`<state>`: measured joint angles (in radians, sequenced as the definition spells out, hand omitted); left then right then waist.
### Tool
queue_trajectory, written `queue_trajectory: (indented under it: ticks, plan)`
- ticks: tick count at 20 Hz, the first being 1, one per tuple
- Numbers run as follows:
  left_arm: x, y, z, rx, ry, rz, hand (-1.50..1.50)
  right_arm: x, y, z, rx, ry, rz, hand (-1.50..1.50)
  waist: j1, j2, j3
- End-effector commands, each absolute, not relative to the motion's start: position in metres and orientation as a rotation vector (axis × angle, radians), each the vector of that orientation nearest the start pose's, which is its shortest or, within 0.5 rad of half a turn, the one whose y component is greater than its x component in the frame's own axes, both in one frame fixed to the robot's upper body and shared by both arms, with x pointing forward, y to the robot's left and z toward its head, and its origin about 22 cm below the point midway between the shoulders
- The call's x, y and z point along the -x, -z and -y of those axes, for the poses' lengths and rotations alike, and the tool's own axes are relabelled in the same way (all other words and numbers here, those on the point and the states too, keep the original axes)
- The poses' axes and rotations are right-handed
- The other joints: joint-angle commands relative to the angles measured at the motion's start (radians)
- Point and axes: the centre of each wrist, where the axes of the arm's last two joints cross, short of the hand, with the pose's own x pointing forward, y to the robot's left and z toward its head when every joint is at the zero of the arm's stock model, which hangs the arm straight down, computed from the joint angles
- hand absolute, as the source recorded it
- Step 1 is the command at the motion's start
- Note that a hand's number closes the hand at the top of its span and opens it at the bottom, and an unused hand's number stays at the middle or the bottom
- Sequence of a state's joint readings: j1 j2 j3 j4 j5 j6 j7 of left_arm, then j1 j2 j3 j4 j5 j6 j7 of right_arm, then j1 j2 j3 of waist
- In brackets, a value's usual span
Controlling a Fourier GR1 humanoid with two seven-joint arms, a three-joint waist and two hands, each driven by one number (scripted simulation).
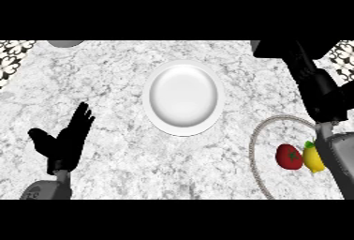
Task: Pick the lemon from the placemat and place it in the plate
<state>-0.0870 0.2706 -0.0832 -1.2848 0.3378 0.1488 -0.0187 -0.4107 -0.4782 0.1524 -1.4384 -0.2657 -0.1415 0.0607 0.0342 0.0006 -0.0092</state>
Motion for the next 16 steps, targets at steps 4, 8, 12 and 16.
queue_trajectory:
  ticks: [4, 8, 12, 16]
  plan:
    - [-0.272, 0.005, -0.290, -0.181, -0.008, 1.432, 0.00, -0.304, -0.079, 0.354, -0.134, -0.323, 1.758, 1.50, -0.042, 0.004, 0.015]
    - [-0.270, 0.005, -0.303, -0.196, 0.021, 1.419, 0.00, -0.302, -0.158, 0.392, 0.487, -0.909, 1.718, 1.50, -0.075, -0.005, 0.002]
    - [-0.276, -0.004, -0.287, -0.170, 0.056, 1.412, 0.00, -0.240, -0.027, 0.454, 0.199, -0.199, 1.928, -1.50, -0.065, 0.008, 0.020]
    - [-0.283, -0.006, -0.266, -0.154, 0.085, 1.426, 0.00, -0.211, 0.002, 0.485, 0.152, -0.454, 1.865, -1.50, -0.028, 0.010, 0.015]
